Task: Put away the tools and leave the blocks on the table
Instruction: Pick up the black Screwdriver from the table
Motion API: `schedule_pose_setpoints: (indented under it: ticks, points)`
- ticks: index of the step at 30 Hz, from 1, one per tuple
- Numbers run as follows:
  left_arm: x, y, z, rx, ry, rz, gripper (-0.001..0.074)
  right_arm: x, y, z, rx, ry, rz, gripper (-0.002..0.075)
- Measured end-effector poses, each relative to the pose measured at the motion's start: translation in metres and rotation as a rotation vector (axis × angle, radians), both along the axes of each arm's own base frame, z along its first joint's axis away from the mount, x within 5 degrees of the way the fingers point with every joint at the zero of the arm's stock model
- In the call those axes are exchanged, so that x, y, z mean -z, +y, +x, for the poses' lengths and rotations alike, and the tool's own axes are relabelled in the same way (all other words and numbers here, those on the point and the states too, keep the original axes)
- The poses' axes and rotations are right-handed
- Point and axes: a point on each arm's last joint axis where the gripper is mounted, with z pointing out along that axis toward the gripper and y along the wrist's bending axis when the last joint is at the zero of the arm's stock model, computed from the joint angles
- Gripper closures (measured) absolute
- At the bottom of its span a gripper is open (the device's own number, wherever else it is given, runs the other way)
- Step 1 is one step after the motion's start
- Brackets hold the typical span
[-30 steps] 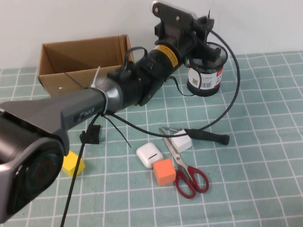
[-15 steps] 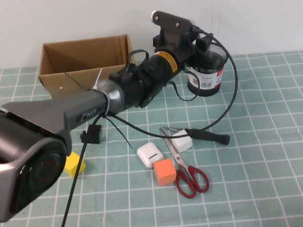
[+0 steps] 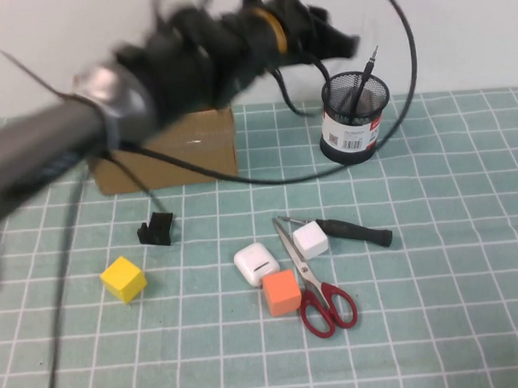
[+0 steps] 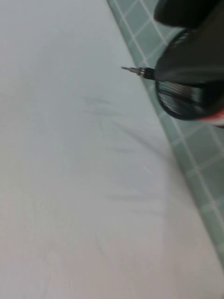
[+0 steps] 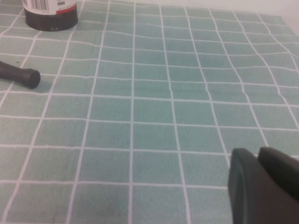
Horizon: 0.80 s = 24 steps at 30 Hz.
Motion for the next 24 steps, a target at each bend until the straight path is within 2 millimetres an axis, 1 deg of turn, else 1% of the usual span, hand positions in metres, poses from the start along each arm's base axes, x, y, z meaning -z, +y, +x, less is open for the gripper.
schedule_pose_setpoints:
  ticks: [1, 2, 5, 8, 12, 14, 18, 21, 24]
  points:
    - [-0.012, 0.007, -0.007, -0.023, 0.026, 0.024, 0.0640, 0.000, 0.000, 0.000, 0.000, 0.000, 0.000, 0.0734]
    - [-0.022, 0.015, -0.014, -0.049, 0.056, 0.048, 0.0675, 0.000, 0.000, 0.000, 0.000, 0.000, 0.000, 0.0733]
    - [-0.050, 0.041, -0.039, -0.098, 0.112, 0.122, 0.0718, 0.000, 0.000, 0.000, 0.000, 0.000, 0.000, 0.0733]
    - [-0.060, 0.066, -0.066, -0.111, 0.156, 0.209, 0.0732, 0.000, 0.000, 0.000, 0.000, 0.000, 0.000, 0.0733]
    - [-0.065, 0.096, -0.103, -0.116, 0.182, 0.230, 0.0735, 0.000, 0.000, 0.000, 0.000, 0.000, 0.000, 0.0733]
    - [-0.064, 0.111, -0.124, -0.116, 0.183, 0.219, 0.0735, 0.000, 0.000, 0.000, 0.000, 0.000, 0.000, 0.0733]
    - [-0.054, 0.136, -0.158, -0.100, 0.158, 0.180, 0.0735, 0.000, 0.000, 0.000, 0.000, 0.000, 0.000, 0.0733]
    - [-0.040, 0.155, -0.183, -0.090, 0.153, 0.173, 0.0735, 0.000, 0.000, 0.000, 0.000, 0.000, 0.000, 0.0733]
    - [-0.017, 0.170, -0.202, -0.089, 0.187, 0.199, 0.0735, 0.000, 0.000, 0.000, 0.000, 0.000, 0.000, 0.0733]
